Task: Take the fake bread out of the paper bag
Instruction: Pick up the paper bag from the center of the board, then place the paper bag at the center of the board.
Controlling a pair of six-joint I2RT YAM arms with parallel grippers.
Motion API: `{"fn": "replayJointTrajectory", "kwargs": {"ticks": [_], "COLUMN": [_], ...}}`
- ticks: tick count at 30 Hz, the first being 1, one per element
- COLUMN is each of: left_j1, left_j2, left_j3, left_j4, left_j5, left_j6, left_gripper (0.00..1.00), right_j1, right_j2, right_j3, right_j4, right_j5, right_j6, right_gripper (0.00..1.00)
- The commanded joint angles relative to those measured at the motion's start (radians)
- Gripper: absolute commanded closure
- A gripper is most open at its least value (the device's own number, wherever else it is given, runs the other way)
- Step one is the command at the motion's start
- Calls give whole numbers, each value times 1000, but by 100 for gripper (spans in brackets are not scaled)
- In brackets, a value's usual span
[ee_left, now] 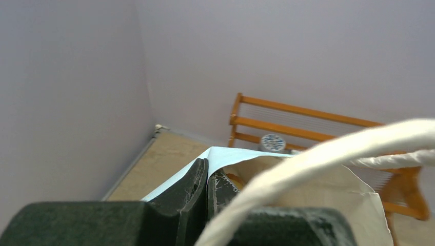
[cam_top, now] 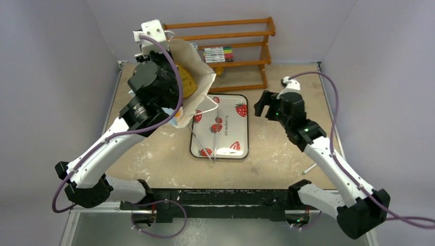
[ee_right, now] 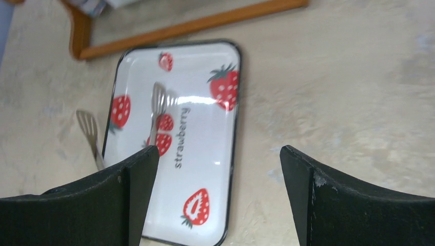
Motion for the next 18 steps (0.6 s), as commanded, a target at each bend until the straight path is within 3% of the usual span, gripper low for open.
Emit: {"fn": "replayJointTrajectory", "kwargs": {"ticks": [1, 6, 18], "left_j1": [0, 31, 215], "left_j2": [-67, -125, -245], "left_j3": [-69, -194, -403], "left_j4": [172, 237, 114], "left_j5": [-134, -184, -115], "left_j6": [159, 210, 51], "left_gripper": [100, 100, 100], "right_j1": [136, 303, 513], "right_j2": [85, 226, 509], "right_j3": [18, 31, 137], "right_j4": [84, 134, 203], "right_j5": [-8, 48, 87], "right_j6": [-21, -14, -24], "right_gripper": [9, 7, 0]}}
